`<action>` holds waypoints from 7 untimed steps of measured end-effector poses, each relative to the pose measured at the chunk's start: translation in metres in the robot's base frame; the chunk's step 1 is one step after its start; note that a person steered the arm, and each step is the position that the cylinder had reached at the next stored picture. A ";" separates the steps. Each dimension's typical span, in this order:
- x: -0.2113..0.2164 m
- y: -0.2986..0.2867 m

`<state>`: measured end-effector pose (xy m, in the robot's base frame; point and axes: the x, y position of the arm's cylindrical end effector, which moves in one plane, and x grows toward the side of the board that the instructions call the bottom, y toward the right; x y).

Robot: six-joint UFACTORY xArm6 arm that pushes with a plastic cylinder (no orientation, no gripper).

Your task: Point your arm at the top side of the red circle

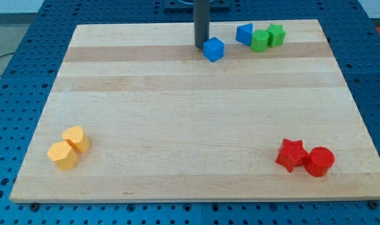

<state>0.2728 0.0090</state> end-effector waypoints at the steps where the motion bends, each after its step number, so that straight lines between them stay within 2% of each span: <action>1: 0.034 -0.092; 2: 0.041 -0.029; 3: 0.006 0.037; 4: 0.010 0.079; 6: 0.014 -0.012; 7: 0.014 -0.012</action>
<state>0.2865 -0.0027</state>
